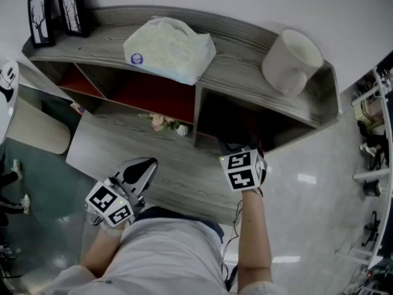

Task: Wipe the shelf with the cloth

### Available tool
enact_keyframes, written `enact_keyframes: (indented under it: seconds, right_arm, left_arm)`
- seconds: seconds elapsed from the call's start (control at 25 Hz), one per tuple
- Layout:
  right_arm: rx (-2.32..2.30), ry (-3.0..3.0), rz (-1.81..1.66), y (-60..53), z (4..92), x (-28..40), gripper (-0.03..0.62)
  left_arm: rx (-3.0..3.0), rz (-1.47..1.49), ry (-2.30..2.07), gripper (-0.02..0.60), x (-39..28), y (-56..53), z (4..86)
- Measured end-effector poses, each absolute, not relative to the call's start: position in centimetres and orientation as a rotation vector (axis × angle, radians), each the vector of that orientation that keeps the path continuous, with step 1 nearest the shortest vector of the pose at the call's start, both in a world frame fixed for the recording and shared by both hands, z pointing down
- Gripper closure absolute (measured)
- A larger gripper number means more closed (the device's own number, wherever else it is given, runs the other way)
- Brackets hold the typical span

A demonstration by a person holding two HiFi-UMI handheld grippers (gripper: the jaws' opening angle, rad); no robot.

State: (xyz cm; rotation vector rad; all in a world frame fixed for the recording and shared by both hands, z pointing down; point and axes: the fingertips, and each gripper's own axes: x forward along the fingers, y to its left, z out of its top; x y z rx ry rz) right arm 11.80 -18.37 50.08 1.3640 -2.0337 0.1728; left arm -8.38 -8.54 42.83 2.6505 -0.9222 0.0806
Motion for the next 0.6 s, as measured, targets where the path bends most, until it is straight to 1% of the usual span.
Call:
enact_keyframes:
  seconds: [0.24,0.4,0.6]
  right_arm:
    - [1.445,-2.147,0.116,-17.7,47.6,9.7,0.339]
    - [1.413,-2.027,-0.018,-19.1,49.2,9.5,0.409]
    - [1.350,-1.883,-0.110,-21.3,51.3,9.5,0.442]
  left_arm:
    - [2.671,0.090,-0.850,0.566,-7.9,-9.4,43.4]
    - [2.683,0.105,-0.804,0.566,-7.5,-9.9,43.7]
    - [2.684,0.120,-0.778,0.566,-7.3,-10.7,44.2]
